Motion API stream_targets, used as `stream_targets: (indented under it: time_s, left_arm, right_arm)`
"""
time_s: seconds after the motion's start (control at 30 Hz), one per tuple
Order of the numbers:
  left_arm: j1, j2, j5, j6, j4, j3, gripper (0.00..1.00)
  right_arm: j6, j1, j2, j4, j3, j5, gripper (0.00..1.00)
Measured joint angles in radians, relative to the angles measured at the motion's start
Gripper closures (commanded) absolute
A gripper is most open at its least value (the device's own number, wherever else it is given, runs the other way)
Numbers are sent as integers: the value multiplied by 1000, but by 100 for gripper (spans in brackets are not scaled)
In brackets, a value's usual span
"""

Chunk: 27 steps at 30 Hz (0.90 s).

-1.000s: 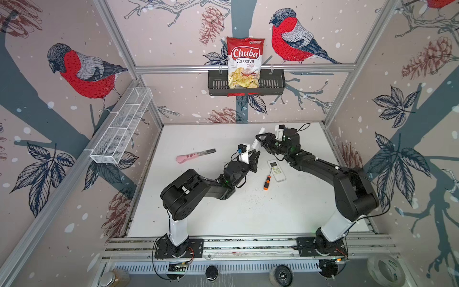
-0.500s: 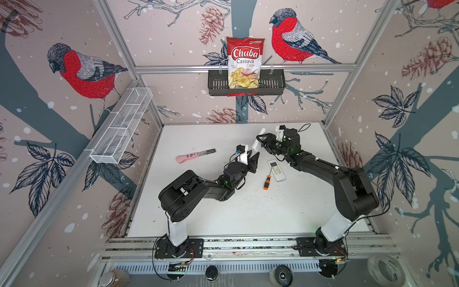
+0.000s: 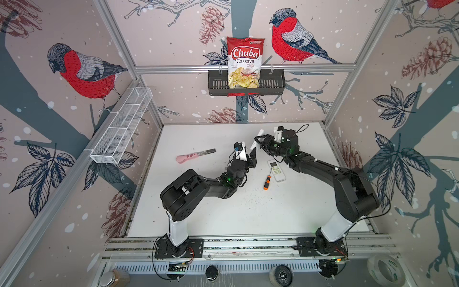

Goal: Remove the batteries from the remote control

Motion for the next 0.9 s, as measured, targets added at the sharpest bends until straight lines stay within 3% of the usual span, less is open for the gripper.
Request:
stream_targets:
  time_s: [0.13, 0.57, 0.9]
  left_arm:
    - [0, 24, 22, 0, -18, 37, 48]
    - [15, 59, 81, -32, -38, 63, 77]
    - [19, 48, 142, -32, 11, 16, 73]
  right_arm:
    - [0, 3, -2, 0, 0, 2, 66]
    - [-4, 2, -2, -1, 1, 20, 66]
    - [-5, -21, -2, -16, 2, -39, 66]
